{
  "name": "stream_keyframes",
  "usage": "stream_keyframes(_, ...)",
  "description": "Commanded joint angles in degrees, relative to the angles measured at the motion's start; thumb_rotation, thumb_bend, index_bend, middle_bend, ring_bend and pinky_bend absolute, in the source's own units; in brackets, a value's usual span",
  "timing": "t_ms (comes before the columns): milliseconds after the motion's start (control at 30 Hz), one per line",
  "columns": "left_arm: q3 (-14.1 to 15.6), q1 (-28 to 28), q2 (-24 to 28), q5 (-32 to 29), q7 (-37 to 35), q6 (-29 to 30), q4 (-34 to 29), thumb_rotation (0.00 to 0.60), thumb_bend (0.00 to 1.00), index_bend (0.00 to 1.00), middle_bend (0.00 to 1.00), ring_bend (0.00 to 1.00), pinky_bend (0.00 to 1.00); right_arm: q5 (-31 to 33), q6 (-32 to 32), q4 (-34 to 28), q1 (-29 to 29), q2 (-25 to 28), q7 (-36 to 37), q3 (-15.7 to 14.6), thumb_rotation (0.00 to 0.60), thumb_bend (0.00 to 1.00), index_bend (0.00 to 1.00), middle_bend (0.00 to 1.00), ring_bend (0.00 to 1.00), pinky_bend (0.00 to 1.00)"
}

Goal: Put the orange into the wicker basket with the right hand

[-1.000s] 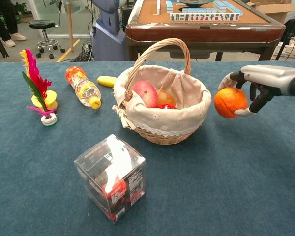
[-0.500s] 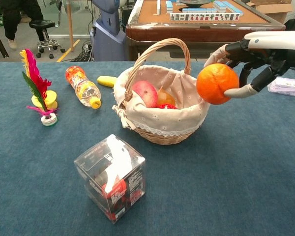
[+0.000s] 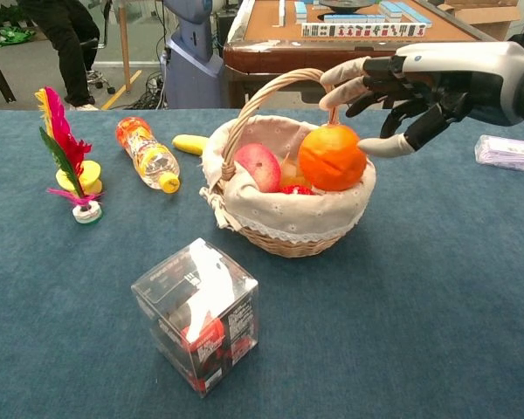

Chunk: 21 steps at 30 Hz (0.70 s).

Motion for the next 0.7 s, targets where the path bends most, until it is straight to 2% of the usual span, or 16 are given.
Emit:
stream_keyframes(33,0.0,0.0,0.0,0.0,0.0,0.0,0.0,0.600,0.22,0.14,0.02,0.01,0.00,-0.2,-0.3,0.1,0.1,0.2,0.6,-0.2,0.600,0.36,0.05,0.08,0.08,0.39)
stream_keyframes(200,-0.1,0.1,0.1,-0.1,-0.1,0.1,0.0,0.600,0.22,0.14,0.02,0.00,0.00,-2.2,0.1,-0.8,-1.0,2.9,1.2,-1.3,0.600,0.36,0.05,0.07,0.08,0.39)
stream_keyframes(333,-0.1,0.2,0.2,-0.2,-0.5,0.3,0.2,0.600,0.22,0.14,0.02,0.00,0.00,-4.8,2.9,-1.8,-3.8,6.7,-0.6,-3.7,0.600,0.36,0.05,0.08,0.08,0.39)
stream_keyframes(533,-0.3,-0.1,0.1,-0.1,-0.5,-0.1,0.3,0.600,0.22,0.14,0.02,0.01,0.00,-9.7,15.3,-0.7,-12.1,9.2,-7.5,-8.2,0.600,0.36,0.05,0.10,0.08,0.39)
stream_keyframes(700,-0.5,-0.5,0.0,0.1,-0.3,-0.4,0.2,0.600,0.22,0.14,0.02,0.00,0.00,-12.9,24.5,2.0,-18.5,9.7,-8.6,-10.7,0.600,0.35,0.05,0.10,0.08,0.37)
